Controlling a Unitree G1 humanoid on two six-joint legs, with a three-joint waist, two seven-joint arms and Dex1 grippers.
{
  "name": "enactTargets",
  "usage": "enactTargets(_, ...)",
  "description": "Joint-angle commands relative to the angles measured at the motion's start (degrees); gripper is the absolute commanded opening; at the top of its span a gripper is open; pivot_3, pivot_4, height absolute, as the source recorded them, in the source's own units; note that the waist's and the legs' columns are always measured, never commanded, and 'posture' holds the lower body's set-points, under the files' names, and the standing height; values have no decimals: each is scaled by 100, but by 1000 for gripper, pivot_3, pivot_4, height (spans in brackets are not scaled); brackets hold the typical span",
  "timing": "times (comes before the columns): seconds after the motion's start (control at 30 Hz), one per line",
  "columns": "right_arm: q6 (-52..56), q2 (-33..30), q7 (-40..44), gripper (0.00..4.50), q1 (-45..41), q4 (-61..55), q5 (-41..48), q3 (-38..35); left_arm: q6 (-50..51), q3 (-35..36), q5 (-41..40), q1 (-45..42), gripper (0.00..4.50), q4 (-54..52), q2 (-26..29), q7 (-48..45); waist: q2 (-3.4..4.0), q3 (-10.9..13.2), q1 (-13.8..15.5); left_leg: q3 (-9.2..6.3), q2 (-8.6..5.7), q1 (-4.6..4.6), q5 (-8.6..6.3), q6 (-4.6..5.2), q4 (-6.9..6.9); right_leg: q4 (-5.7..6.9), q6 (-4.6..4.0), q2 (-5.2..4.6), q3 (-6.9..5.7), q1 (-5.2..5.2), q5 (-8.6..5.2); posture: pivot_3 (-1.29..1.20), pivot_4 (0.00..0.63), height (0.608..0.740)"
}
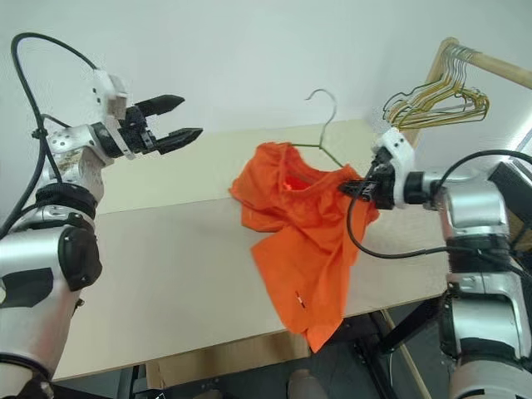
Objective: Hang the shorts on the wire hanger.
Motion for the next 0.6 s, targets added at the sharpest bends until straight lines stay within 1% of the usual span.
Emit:
enactTargets(0.03,1055,-73,-828,0,64,-569,218,-660,319,129,-469,238,4464,-786,-81,-334,0,0,-6,2,0,1,0,0,0,1,0,-1,2,0,0,-183,0,740)
enactTargets(0.13,1916,-104,-1498,0,297,-959,226,-1149,627,92,-759,711,4464,-1684,-245,-333,2,-1,0,3,-1,2,1,-1,1,2,0,-2,4,1,0,-189,0,740)
enactTargets(0.2,2367,-74,-2064,0,408,-1291,58,-1438,848,69,-994,1060,4464,-2371,-377,-309,3,-2,1,1,1,2,0,-1,-1,3,-1,-1,4,1,1,-196,0,740)
enactTargets(0.23,2547,-46,-2330,0,406,-1346,-28,-1536,973,57,-1086,1187,4464,-2639,-415,-280,4,-2,-3,1,1,2,1,-1,0,4,-1,-1,5,0,1,-199,0,740)
enactTargets(0.3,2892,101,-3168,0,293,-1313,-433,-1770,1183,42,-1295,1432,4464,-3162,-523,-213,5,-3,-11,5,1,3,1,-1,0,4,-1,-3,10,0,2,-205,0,740)
enactTargets(0.33,3008,159,-3414,0,252,-1312,-512,-1870,1269,35,-1365,1515,4464,-3342,-550,-180,5,-3,-15,5,1,3,1,-1,3,5,-1,-3,11,1,2,-210,0,740)
enactTargets(0.4,3204,287,-3730,0,181,-1384,-544,-2161,1484,20,-1545,1663,4464,-3676,-589,-178,6,-4,-36,7,0,6,1,-2,2,4,-1,-4,14,2,6,-218,0,740)
enactTargets(0.47,3273,584,-4474,0,-38,-1379,-880,-2667,1748,12,-1777,1820,4464,-4026,-667,-139,19,-12,-81,7,0,9,2,-2,2,3,-1,-1,15,5,6,-222,0,740)
enactTargets(0.53,3088,793,-5176,0,-130,-1418,-1239,-2841,2029,20,-2025,1988,4464,-4335,-720,-85,35,-22,-133,9,-1,15,2,-2,1,2,0,-2,20,11,7,-228,0,740)
enactTargets(0.6,2877,1020,-5680,0,-235,-1463,-1441,-2975,2180,-18,-2133,2157,4464,-4600,-737,-35,39,-24,-173,9,-1,20,2,-2,1,3,1,-1,22,14,7,-232,0,740)
